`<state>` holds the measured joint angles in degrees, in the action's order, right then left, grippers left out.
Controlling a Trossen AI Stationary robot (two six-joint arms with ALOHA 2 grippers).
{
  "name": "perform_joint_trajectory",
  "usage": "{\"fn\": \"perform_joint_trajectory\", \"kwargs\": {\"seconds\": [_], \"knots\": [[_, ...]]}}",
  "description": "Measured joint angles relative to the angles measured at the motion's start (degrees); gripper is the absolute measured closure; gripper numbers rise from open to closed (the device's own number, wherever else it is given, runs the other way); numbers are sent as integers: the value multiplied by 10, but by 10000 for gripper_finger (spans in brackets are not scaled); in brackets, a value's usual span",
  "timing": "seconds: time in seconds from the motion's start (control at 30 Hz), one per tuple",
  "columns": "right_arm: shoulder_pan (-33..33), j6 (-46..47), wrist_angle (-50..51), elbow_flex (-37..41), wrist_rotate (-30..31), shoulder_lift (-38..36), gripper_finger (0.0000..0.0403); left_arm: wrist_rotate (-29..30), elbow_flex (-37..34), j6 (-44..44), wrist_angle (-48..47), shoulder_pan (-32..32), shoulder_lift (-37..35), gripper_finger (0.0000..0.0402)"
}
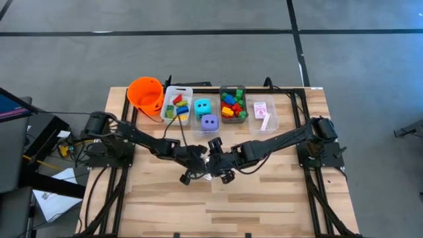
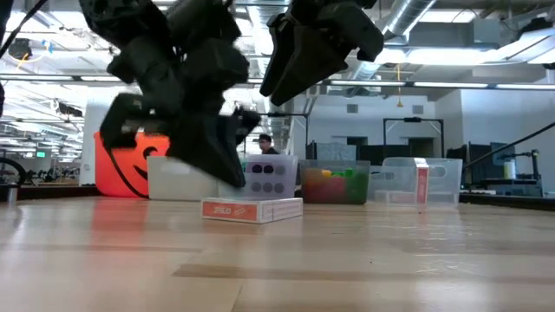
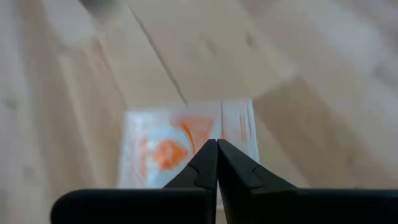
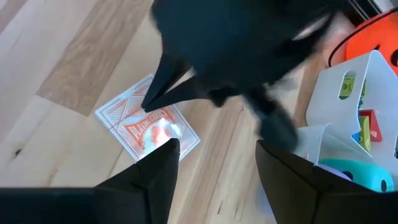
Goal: Pick & Place Toys
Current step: Put the orange deck of cards into the right transparent bin
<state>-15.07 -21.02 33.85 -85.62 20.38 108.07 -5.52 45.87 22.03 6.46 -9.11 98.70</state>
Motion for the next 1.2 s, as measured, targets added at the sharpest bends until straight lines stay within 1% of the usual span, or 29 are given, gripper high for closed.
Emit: {"fn": "perform_joint_trajectory", "kwargs": {"seconds": [0.1,0.2,0.27,0.37,0.53,0.67,0.97,1.13,1.2], "knots": [[0,0,1,0,0,0,195,0,1,-48,5,-3,-44,401],[0,0,2,0,2,0,195,0,2,-120,7,-12,-88,401],[0,0,2,0,3,0,195,-1,3,-156,-4,-22,-107,401],[0,0,1,0,4,0,195,-1,2,-203,-26,-40,-106,401],[0,0,2,0,4,0,195,-2,3,-265,-22,-61,-74,401],[1,-2,2,1,4,0,195,-4,3,-283,-13,-62,-51,401],[1,-1,8,1,4,0,195,-6,3,-284,-13,-59,-5,401],[1,0,9,1,4,0,195,-6,3,-284,-33,-57,6,401],[2,0,10,1,4,0,195,10,4,-283,-53,-54,6,401]]}}
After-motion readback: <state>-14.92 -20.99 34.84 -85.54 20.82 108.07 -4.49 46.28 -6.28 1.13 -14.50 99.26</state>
